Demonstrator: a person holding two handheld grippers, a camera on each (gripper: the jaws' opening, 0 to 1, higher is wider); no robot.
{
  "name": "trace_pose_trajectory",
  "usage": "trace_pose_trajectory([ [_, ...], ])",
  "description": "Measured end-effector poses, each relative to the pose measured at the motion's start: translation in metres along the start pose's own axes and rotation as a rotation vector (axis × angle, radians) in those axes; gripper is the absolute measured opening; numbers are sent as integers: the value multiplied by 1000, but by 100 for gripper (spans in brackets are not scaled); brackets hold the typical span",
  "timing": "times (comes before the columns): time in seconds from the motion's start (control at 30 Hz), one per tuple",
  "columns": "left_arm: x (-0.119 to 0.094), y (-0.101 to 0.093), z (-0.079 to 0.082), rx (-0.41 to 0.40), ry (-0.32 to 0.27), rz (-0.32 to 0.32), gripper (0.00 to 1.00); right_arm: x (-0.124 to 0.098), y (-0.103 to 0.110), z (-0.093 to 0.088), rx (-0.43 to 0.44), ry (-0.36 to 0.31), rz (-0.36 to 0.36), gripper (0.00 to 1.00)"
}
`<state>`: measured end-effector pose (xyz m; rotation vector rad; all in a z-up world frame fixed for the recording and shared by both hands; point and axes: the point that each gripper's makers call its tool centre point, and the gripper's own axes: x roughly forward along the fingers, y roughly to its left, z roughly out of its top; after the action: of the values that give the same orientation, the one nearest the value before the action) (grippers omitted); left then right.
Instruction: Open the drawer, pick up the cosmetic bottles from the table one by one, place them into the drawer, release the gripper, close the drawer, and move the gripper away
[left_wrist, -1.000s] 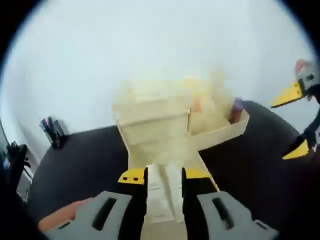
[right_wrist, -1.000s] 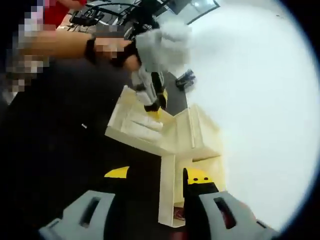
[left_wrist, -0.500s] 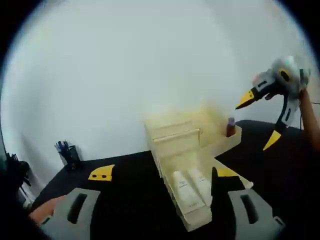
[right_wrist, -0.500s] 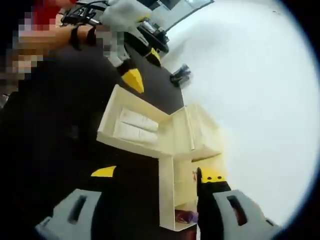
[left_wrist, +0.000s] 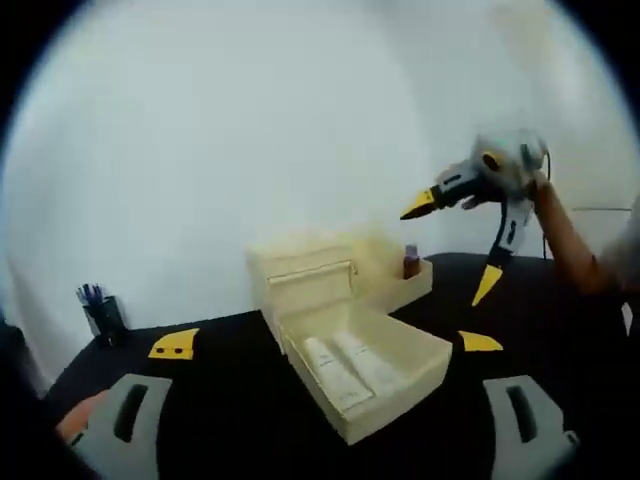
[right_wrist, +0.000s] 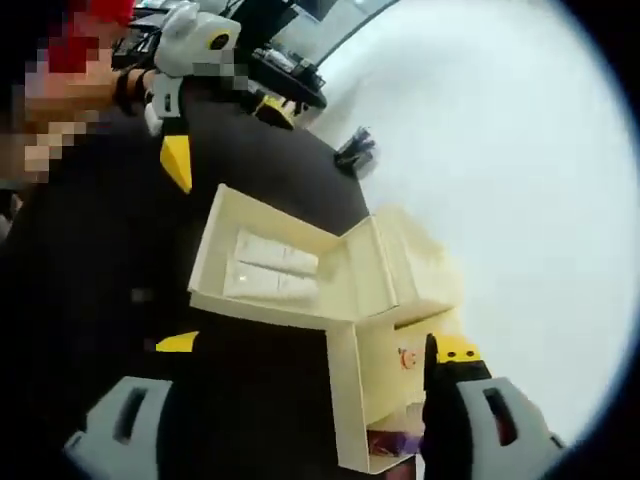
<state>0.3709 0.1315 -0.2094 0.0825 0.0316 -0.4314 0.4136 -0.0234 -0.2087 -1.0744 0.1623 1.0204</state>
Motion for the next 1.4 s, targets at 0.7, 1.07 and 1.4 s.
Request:
trace_pose_trajectory([
  [0.7, 9, 27, -4, -170, -114, -21, 96, 13, -9, 0, -3, 11, -29, 93],
  [1.07, 8, 25, -16, -255, -166, -69, 96, 14, 0, 6, -14, 6, -10, 93],
  [1.4, 7, 34, -15, -308, -189, -106, 96, 25, 13, 2, -12, 30, 19, 90],
])
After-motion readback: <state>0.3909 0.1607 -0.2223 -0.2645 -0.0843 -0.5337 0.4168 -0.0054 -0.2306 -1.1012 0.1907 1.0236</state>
